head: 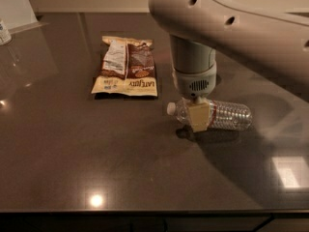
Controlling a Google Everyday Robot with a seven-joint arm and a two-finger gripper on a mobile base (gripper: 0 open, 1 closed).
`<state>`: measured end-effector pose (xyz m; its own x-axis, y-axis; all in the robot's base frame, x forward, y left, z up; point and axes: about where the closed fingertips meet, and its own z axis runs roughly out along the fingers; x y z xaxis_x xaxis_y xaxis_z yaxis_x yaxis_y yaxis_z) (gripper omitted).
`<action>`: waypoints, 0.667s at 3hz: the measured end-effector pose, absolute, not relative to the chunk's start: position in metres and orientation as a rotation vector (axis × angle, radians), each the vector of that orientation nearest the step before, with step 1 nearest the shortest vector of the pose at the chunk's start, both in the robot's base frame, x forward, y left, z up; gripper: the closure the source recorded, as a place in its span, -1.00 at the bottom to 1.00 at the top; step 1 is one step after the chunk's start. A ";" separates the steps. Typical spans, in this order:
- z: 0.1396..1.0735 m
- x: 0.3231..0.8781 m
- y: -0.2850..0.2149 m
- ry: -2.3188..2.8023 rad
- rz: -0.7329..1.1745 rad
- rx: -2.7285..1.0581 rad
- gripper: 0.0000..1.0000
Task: Knock water bottle over
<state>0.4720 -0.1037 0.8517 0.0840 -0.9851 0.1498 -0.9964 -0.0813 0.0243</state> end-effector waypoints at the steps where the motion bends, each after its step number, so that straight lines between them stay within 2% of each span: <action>1: 0.844 0.470 -0.105 -2.019 0.191 2.217 -0.28; 2: 0.844 0.474 -0.103 -2.035 0.199 2.233 -0.76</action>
Offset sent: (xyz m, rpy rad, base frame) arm -0.0017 -0.0010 -0.0065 -0.0297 -0.0102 0.0095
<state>0.4738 -0.1027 0.8438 0.0909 -0.9807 0.1731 -0.9957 -0.0930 -0.0037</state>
